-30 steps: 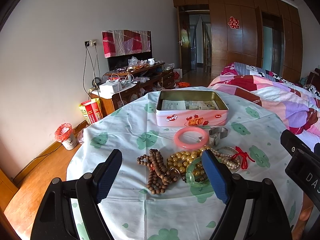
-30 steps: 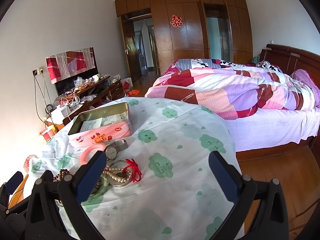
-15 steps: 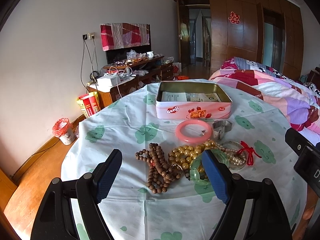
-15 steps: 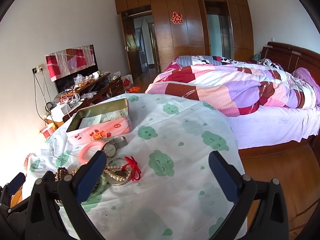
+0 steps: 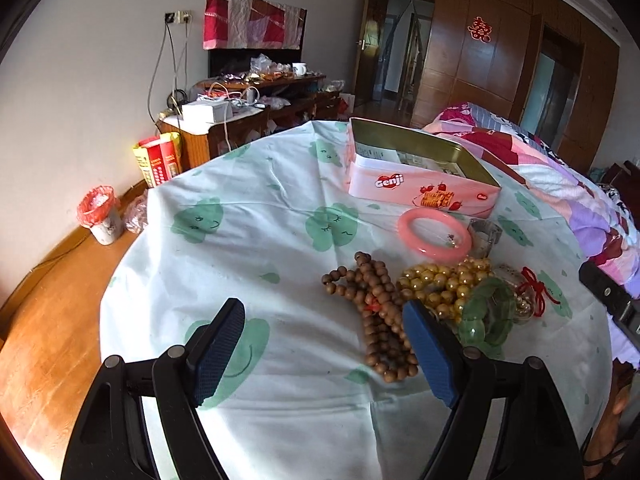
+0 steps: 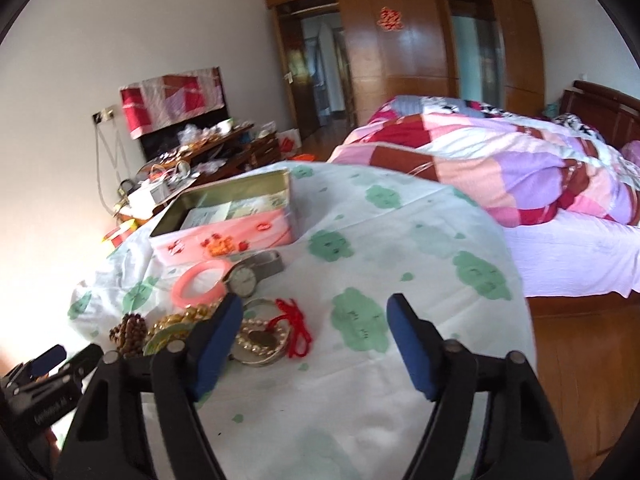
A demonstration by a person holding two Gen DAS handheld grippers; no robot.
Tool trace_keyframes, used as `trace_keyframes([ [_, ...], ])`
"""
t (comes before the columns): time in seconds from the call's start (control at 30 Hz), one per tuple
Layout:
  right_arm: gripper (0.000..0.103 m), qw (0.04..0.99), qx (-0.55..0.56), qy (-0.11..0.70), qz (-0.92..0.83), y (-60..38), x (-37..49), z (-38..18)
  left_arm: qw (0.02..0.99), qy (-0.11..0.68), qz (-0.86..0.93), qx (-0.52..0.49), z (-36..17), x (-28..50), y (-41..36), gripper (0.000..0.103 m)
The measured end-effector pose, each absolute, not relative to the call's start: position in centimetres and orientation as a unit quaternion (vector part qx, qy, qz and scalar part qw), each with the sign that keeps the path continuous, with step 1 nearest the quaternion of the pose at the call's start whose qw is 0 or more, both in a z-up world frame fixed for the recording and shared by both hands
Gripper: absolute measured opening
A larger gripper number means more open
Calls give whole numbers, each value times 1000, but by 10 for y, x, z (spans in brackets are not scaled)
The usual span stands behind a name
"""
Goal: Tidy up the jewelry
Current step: 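Grasp the brown wooden bead strand with the left gripper while the right gripper approaches the green jade bangle, then grasp the green jade bangle with the right gripper while the left gripper lifts the beads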
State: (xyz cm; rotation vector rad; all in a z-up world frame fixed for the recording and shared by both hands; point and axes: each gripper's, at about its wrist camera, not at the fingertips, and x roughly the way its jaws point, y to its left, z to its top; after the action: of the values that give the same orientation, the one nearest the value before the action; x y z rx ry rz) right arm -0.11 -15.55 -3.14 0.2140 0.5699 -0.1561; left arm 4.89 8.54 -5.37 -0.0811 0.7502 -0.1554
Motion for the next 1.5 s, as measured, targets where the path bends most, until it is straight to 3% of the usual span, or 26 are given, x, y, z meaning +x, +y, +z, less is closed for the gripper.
trace_keyframes([
  [0.17, 76, 951, 96, 286, -69, -153, 8, -36, 905, 406, -115, -57, -59, 71, 73, 49],
  [0.5, 73, 946, 101, 306, -38, -160, 21, -42, 889, 433, -132, -66, -67, 91, 64, 48],
  [0.63, 65, 936, 122, 328, -27, -168, 27, -47, 890, 429, -143, -59, -63, 92, 69, 29],
  [0.8, 62, 933, 119, 339, -9, -164, 30, -50, 897, 415, -146, -44, -50, 88, 72, 29],
  [0.93, 62, 933, 114, 341, -3, -160, 33, -51, 872, 461, -148, -68, -60, 101, 68, 46],
  [1.13, 62, 932, 110, 344, 18, -158, 32, -50, 875, 457, -136, -82, -66, 107, 63, 47],
  [1.2, 62, 928, 113, 353, 31, -156, 32, -52, 878, 452, -139, -73, -67, 107, 61, 31],
  [1.23, 61, 926, 116, 356, 40, -155, 32, -53, 880, 450, -139, -66, -68, 106, 60, 29],
  [1.4, 36, 909, 117, 390, 83, -142, 36, -63, 889, 428, -158, -51, -67, 100, 63, 21],
  [1.5, 31, 903, 115, 400, 106, -133, 36, -66, 895, 411, -162, -58, -61, 97, 70, 20],
])
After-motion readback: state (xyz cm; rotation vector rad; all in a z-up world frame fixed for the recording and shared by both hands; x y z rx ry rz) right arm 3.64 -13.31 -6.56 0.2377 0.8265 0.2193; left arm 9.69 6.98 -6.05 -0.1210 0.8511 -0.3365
